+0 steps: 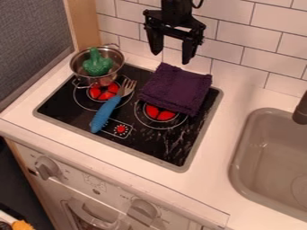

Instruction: Take the blue object on the dark purple cloth

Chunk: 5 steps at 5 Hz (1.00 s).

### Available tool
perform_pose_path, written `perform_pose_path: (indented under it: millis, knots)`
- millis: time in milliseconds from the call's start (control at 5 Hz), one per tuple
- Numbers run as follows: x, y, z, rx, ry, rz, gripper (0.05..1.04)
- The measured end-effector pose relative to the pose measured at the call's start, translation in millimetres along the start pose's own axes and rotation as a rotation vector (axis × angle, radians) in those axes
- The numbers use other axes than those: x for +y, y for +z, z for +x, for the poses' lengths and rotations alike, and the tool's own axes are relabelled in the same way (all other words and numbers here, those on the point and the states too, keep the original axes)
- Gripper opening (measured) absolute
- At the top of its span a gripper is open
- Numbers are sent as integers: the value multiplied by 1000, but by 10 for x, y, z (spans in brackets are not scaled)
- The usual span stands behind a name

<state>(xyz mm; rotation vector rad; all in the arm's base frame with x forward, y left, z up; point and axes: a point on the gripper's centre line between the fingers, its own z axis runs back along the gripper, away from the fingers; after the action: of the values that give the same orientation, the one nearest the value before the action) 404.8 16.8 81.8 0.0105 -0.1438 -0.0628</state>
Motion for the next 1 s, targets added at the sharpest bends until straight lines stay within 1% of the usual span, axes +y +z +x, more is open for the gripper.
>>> perform_pose_path:
  millis: [200,400,600,800,1000]
  knots:
    - [-18,-158,-93,50,0,-11,1000]
    - [44,-279,-426,126,10,-31,1000]
    - [157,-142,-618,128,15,-1,1000]
    - [277,-54,-878,142,13,43,1000]
    - [430,-150,-1075,177,69,72,1000]
